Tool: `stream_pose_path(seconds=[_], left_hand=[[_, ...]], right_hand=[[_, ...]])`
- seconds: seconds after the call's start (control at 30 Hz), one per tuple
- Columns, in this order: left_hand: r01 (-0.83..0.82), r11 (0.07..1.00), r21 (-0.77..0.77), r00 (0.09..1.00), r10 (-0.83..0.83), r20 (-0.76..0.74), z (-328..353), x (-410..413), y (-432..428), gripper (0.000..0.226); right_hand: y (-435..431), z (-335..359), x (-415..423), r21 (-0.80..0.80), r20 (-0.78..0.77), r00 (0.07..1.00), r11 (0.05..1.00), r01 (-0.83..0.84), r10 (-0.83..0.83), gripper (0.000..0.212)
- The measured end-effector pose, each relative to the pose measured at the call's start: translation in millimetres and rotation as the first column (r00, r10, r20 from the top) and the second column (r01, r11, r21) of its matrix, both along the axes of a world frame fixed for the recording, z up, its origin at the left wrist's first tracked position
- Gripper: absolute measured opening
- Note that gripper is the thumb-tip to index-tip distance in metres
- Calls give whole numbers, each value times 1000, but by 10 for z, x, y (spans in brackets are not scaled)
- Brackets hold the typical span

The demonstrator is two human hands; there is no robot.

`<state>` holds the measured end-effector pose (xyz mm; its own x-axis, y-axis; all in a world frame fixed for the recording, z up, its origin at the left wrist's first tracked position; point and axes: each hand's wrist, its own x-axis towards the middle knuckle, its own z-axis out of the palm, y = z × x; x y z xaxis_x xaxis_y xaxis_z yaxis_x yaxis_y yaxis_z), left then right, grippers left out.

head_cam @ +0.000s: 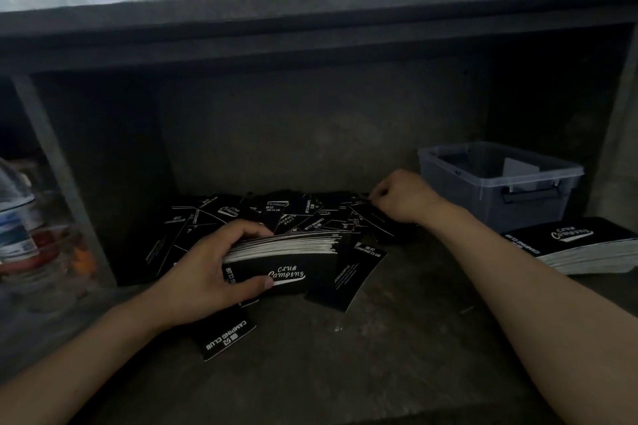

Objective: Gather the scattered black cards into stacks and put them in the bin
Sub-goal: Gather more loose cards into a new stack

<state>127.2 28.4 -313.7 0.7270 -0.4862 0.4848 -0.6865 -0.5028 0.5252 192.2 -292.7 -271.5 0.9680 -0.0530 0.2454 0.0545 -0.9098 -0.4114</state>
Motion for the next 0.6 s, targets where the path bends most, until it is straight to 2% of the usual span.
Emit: stream_pose_path(seconds=[0.07,0.1,0.13,0.17,0.2,0.23,0.27,0.33,0.37,0.4,0.43,0.47,0.5,0.53,0.57,0.6], left_hand=[[-8,1000,17,999,7,34,-7,9,-1,56],[-2,1000,23,999,1,53,-13,14,0,56],[6,1000,29,998,-8,66,-16,21,1,57],[12,1000,29,998,-14,69,-15,26,5,59],[12,1000,23,998,-14,59,-12,29,8,63],[12,1000,8,999,-13,37,-10,30,11,69],[13,1000,-7,1000,-13,8,-12,32,15,77],[22,1000,-14,999,-23,-26,-14,32,22,88],[38,999,-15,999,-38,-33,-15,32,17,86],[53,998,-21,998,-54,-44,-16,27,10,79],[61,998,-31,997,-63,-55,-15,19,1,71],[65,997,-39,996,-67,-59,-12,11,-9,63],[66,997,-44,996,-69,-60,-13,5,-16,57],[65,997,-44,996,-68,-60,-14,1,-20,53],[62,997,-42,996,-64,-56,-12,0,-19,52],[56,998,-34,997,-58,-48,-7,2,-17,53]], right_hand=[[-40,97,-47,67,212,968,990,122,-134,24],[-29,153,-83,143,314,936,983,118,-158,27],[-4,202,-117,258,372,918,965,42,-139,29],[25,240,-137,409,370,926,909,-86,-79,29],[61,262,-167,550,306,951,809,-208,37,28],[109,262,-208,641,179,959,714,-282,219,29],[158,243,-257,678,8,908,665,-313,419,30],[206,172,-286,692,-271,683,630,-352,679,29],[209,131,-261,706,-308,624,612,-356,718,28],[214,120,-242,727,-293,645,603,-330,706,26],[203,110,-201,723,-243,738,624,-295,630,26],[176,95,-154,660,-172,857,703,-265,485,27],[133,75,-99,480,-96,947,848,-225,306,28],[85,57,-69,195,-54,987,971,-141,154,33],[52,20,-63,-68,-71,996,996,-55,50,39],[23,-29,-50,-226,-125,992,974,-16,-13,44]])
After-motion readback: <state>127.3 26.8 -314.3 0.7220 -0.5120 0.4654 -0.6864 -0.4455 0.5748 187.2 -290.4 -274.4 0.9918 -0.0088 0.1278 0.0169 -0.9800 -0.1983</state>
